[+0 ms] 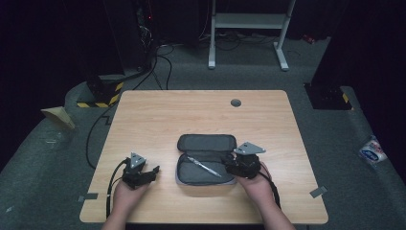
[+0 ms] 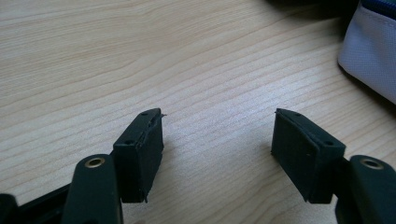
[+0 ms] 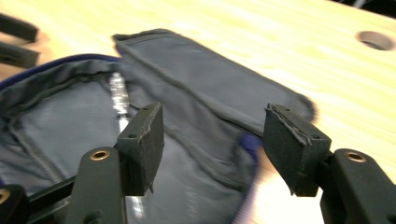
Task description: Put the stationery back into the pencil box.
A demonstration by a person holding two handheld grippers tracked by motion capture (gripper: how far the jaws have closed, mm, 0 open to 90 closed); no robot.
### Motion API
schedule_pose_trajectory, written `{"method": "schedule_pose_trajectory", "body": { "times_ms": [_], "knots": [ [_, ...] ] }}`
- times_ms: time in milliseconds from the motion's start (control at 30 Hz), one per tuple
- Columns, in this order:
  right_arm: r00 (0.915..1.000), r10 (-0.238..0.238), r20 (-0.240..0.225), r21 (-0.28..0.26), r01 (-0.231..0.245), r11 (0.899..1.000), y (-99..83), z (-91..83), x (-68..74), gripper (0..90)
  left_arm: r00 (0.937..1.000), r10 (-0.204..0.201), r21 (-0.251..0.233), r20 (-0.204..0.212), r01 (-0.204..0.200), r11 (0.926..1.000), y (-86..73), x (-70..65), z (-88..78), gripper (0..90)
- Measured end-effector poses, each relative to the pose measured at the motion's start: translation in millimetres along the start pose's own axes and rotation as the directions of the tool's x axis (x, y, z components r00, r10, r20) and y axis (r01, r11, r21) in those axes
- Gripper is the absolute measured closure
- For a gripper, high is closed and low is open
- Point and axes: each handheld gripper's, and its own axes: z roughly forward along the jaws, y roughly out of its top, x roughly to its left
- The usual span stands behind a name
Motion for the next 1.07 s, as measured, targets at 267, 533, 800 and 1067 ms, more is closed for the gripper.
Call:
{"method": "schedule_pose_trajectory", "body": {
  "times_ms": [267, 533, 800, 1067],
  "knots": [
    [0.9941, 0.06, 0.091, -0.016, -0.058, 0.998, -20.7, -22.3, -30.5, 34.6, 1.0, 0.0, -0.002, 0.001, 0.0, 1.0, 0.2, 0.0, 0.3, 34.1],
    [0.974, 0.131, 0.185, 0.061, -0.144, 0.988, -64.8, -31.2, -57.7, 34.3, 1.0, 0.001, -0.002, 0.0, -0.001, 1.0, 0.7, 0.1, 0.8, 34.1],
    [0.9597, 0.178, 0.217, 0.123, -0.208, 0.97, -92.6, -30.7, -75.0, 31.5, 1.0, -0.002, -0.004, 0.0, 0.002, 1.0, 0.4, -0.4, 0.7, 34.1],
    [0.9584, 0.167, 0.231, 0.128, -0.2, 0.971, -92.1, -29.7, -73.8, 30.9, 1.0, -0.002, -0.005, -0.002, 0.002, 1.0, -0.1, -1.0, 0.2, 34.1]
  ]
}}
